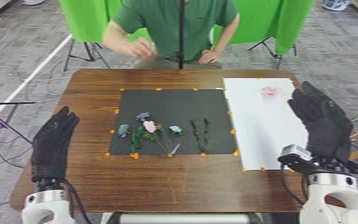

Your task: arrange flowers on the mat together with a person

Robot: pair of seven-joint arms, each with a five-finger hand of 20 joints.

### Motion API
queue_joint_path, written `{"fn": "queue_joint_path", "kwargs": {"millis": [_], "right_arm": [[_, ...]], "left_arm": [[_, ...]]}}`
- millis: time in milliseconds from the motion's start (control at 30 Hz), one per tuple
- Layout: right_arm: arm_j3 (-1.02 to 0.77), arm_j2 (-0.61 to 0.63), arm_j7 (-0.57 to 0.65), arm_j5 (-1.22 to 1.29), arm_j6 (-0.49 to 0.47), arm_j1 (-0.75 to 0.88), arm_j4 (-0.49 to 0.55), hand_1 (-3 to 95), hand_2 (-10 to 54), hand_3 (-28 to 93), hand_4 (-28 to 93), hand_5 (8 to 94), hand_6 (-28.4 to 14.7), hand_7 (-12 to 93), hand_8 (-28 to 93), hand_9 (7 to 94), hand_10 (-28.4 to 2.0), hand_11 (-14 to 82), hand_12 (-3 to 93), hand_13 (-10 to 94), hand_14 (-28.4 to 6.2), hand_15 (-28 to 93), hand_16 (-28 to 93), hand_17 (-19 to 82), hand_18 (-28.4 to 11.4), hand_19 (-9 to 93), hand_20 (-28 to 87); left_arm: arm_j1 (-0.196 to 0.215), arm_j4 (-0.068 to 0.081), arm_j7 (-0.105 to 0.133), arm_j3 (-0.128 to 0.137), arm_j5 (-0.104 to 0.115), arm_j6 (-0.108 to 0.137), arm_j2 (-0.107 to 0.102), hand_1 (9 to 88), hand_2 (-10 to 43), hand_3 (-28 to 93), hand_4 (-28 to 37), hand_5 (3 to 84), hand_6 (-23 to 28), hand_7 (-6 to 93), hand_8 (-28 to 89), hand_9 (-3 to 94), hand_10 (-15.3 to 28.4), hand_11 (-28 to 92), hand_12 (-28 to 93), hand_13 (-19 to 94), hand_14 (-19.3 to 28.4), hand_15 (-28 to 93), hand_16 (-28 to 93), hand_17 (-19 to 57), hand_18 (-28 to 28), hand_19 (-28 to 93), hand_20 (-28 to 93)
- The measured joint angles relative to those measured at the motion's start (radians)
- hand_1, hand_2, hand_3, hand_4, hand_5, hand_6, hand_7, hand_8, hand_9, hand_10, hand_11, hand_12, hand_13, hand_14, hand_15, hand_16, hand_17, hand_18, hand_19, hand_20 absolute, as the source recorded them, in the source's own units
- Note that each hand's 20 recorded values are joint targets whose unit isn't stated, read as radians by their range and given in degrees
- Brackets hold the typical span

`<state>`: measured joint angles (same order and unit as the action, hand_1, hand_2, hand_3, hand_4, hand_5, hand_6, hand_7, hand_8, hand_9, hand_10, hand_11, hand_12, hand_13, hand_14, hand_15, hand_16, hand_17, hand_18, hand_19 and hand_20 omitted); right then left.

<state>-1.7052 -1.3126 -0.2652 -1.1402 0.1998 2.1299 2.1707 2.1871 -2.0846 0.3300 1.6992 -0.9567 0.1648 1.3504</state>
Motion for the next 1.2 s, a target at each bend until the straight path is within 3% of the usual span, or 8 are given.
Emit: {"fn": "queue_joint_path", "kwargs": {"millis": [267, 367, 533, 667, 733, 833, 1033, 1200], "right_arm": [[0.011, 0.022, -0.043, -0.007, -0.032, -0.033, -0.036, 11.8, -4.8, 81, -18, 47.8, -1.0, 12, -10, 47.3, -14.4, 5.8, 12.0, 32, -9.2, 12, 9, 18, -11.6, 5, 30], [0.022, 0.042, -0.043, -0.014, -0.030, -0.053, -0.042, 14.5, -4.4, 79, -19, 48.3, -1.2, 14, -10, 48.0, -14.9, 7.9, 15.5, 34, -11.3, 13, 12, 19, -11.9, 6, 31], [0.064, 0.124, 0.002, -0.130, 0.073, -0.097, -0.056, 25.1, -8.6, 75, -18, 48.8, -1.3, 17, -10, 49.2, -15.9, 21.7, 21.9, 49, -12.7, 20, 22, 24, -13.2, 33, 36], [0.125, 0.241, 0.225, -0.410, 0.254, -0.188, -0.102, 30.7, -9.5, 73, -21, 51.4, -1.6, 19, -11, 53.7, -15.7, 24.7, 22.6, 59, -12.1, 32, 21, 27, -15.7, 53, 38], [0.149, 0.298, 0.355, -0.525, 0.262, -0.259, -0.158, 31.9, -9.5, 72, -23, 52.3, -1.8, 18, -11, 55.4, -15.9, 25.1, 22.6, 63, -11.9, 35, 21, 29, -16.4, 58, 40], [0.168, 0.372, 0.457, -0.629, 0.160, -0.379, -0.279, 34.1, -9.5, 72, -25, 55.0, -2.2, 18, -10, 59.3, -15.8, 25.9, 22.7, 67, -11.3, 38, 22, 31, -17.0, 62, 41], [0.305, 0.510, 0.469, -0.898, -0.183, -0.633, -0.504, 36.4, -9.5, 71, -26, 58.6, -1.7, 19, -11, 63.6, -15.9, 27.2, 23.5, 71, -10.7, 41, 24, 32, -18.2, 66, 43], [0.435, 0.524, 0.471, -1.154, -0.247, -0.827, -0.669, 36.2, -9.5, 71, -26, 57.3, -1.6, 18, -11, 63.9, -15.9, 27.2, 23.3, 71, -10.7, 43, 24, 32, -18.7, 67, 44]], "left_arm": [[-0.010, 0.003, -0.001, -0.001, 0.006, -0.008, -0.007, 31.3, -6.4, 65, -17.5, 43.1, 3.1, 15.6, -7, 40.7, 12.3, 14, 12, 33, 13.4, 9, 0, 9.2, 8.0, 2, 16], [-0.009, 0.003, -0.001, 0.001, 0.008, -0.008, -0.007, 31.3, -6.6, 65, -17.5, 43.2, 3.1, 15.7, -7, 40.8, 12.3, 14, 12, 33, 13.4, 9, 0, 9.2, 7.9, 2, 16], [-0.006, 0.001, -0.002, 0.003, 0.010, -0.008, -0.006, 31.2, -6.7, 65, -17.6, 43.2, 3.1, 15.6, -7, 40.8, 12.3, 14, 12, 33, 13.4, 9, 0, 9.2, 8.0, 2, 16], [-0.008, 0.002, -0.001, 0.003, 0.011, -0.008, -0.007, 31.2, -6.7, 65, -17.6, 43.2, 3.1, 15.7, -7, 40.9, 12.3, 14, 12, 33, 13.5, 9, 0, 9.2, 7.9, 2, 16], [-0.010, 0.003, 0.000, 0.002, 0.011, -0.008, -0.009, 31.2, -6.6, 65, -17.6, 43.2, 3.0, 15.7, -7, 40.9, 12.3, 14, 12, 33, 13.4, 9, 0, 9.2, 7.9, 2, 16], [-0.013, 0.003, 0.002, 0.001, 0.011, -0.008, -0.012, 31.2, -6.5, 65, -17.5, 43.2, 3.0, 15.7, -7, 40.9, 12.4, 14, 12, 33, 13.5, 9, 0, 9.2, 7.9, 2, 16], [-0.011, 0.000, 0.009, 0.001, 0.011, -0.005, -0.012, 31.1, -6.6, 65, -17.5, 43.2, 3.1, 15.7, -7, 40.9, 12.4, 14, 13, 33, 13.5, 9, 0, 9.1, 7.9, 2, 16], [-0.005, -0.004, 0.012, 0.001, 0.011, -0.003, -0.010, 31.3, -6.5, 65, -17.5, 43.3, 3.1, 15.7, -7, 40.9, 12.4, 14, 13, 33, 13.6, 9, 0, 9.1, 7.9, 2, 16]]}}
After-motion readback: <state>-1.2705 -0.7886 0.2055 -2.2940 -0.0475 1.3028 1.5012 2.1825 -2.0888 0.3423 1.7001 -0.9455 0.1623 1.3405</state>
